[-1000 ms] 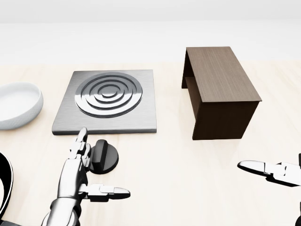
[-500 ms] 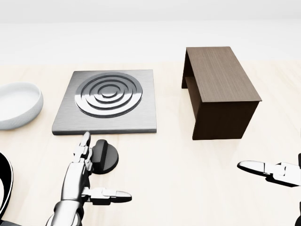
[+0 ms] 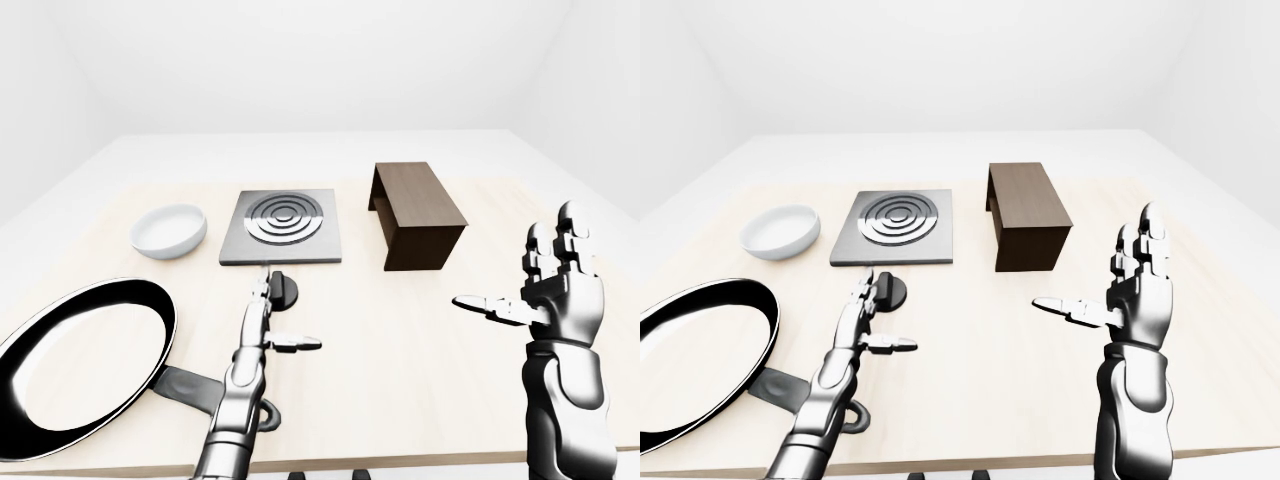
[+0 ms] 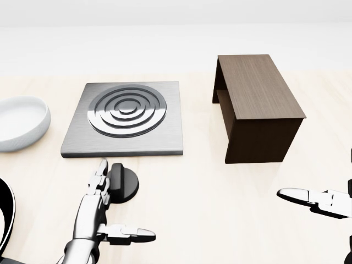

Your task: Turn on the stove.

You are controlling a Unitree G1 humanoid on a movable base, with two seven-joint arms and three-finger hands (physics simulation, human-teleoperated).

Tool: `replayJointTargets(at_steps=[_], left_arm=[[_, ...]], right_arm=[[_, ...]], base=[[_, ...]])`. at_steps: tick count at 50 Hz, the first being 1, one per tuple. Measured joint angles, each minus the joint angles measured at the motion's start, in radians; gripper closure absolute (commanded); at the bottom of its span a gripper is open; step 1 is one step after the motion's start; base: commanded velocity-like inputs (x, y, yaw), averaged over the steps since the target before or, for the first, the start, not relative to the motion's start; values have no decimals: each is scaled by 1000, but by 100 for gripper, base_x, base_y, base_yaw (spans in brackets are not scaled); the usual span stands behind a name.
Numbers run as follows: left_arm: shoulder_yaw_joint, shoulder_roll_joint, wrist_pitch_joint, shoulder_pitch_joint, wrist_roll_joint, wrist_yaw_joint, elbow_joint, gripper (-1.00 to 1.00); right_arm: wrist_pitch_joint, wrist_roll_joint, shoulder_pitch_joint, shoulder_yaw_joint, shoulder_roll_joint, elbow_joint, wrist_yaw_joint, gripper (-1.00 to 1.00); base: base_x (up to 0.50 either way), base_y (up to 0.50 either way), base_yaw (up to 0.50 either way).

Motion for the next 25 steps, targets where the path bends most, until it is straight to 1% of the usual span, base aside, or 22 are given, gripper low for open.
replayJointTargets(at_steps=[4, 15, 25], left_arm=[[-14, -5, 21, 28, 5, -4, -50, -100], [-73, -19, 66, 107, 26, -24, -170, -100], [-117, -26, 86, 151, 41, -34, -230, -100]], right_arm=[[0, 0, 0, 0, 0, 0, 0, -100], [0, 1, -3, -1, -1, -4, -1, -100], [0, 0, -3, 0, -1, -5, -1, -100]], base=[[0, 0, 0], [0, 0, 0], [0, 0, 0]])
